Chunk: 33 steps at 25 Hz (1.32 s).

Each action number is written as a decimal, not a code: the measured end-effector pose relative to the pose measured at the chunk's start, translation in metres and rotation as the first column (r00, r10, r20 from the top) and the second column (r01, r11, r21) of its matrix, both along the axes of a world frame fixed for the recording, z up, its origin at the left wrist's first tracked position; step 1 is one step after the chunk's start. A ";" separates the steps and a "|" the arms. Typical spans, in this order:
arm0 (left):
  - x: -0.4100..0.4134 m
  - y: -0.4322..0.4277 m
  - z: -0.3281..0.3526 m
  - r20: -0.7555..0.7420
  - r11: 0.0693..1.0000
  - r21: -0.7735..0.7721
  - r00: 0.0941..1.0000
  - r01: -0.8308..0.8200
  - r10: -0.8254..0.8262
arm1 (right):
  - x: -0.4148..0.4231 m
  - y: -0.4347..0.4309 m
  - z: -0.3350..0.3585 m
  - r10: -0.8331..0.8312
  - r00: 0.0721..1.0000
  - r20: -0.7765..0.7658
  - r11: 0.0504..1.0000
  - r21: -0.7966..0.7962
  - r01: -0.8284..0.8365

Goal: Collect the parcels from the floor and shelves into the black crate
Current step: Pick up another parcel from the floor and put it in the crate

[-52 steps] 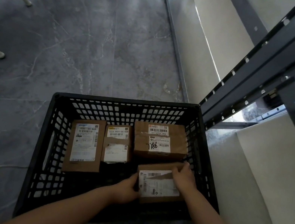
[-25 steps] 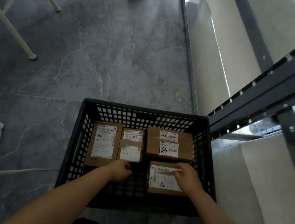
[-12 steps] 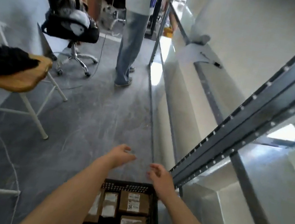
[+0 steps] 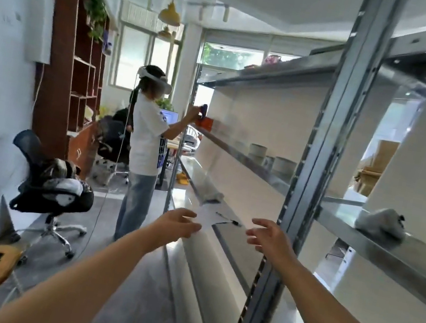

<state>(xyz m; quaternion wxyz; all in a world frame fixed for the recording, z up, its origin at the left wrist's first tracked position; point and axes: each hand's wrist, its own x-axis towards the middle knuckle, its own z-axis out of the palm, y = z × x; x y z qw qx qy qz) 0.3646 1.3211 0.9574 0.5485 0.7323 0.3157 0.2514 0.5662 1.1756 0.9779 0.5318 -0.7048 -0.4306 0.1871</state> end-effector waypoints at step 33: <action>-0.005 -0.755 0.085 0.161 0.071 0.189 0.041 0.979 -0.986 | -0.332 -0.834 0.052 -0.991 0.054 -0.124 0.033 0.165 0.986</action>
